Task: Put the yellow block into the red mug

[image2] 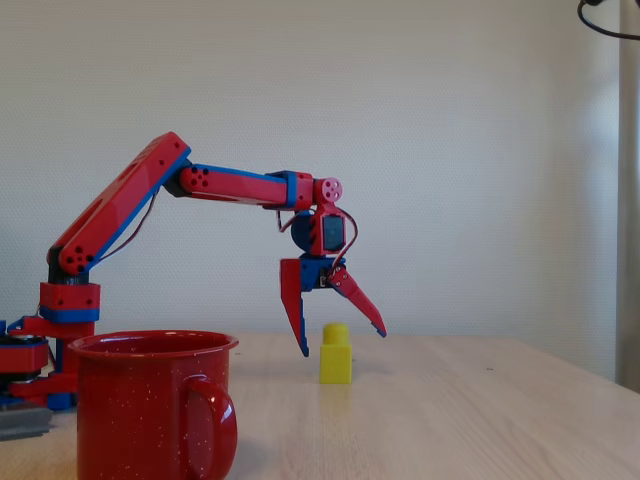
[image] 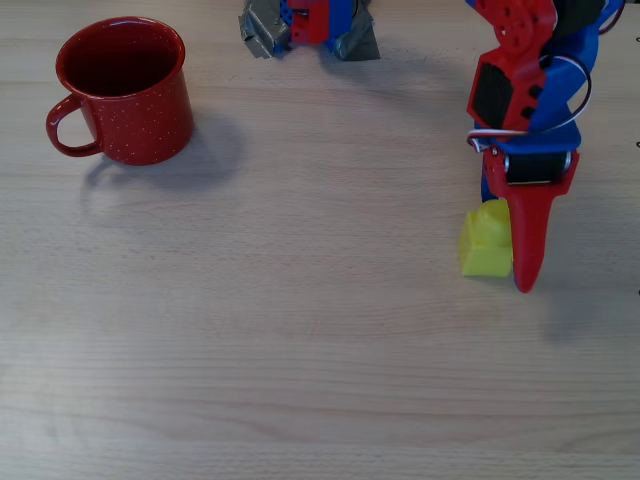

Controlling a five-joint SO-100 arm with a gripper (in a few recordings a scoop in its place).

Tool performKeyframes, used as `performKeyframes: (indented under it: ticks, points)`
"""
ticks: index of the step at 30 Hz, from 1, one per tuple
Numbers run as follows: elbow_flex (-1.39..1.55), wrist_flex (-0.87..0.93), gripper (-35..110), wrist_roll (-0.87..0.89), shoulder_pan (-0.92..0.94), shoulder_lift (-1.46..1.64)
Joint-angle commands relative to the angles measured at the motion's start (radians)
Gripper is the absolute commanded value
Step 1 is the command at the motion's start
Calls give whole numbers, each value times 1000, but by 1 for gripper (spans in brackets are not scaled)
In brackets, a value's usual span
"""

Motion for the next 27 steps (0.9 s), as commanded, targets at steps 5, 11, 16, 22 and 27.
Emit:
performKeyframes:
  ticks: [5, 11, 16, 22, 27]
  points:
    - [9, -34, 44, 0, 17, 21]
    - [18, -66, 41, -9, 25, 12]
    - [18, -78, 23, -23, 29, 3]
    - [18, -87, 0, -29, 31, 3]
    - [35, -97, 0, -35, 31, 23]
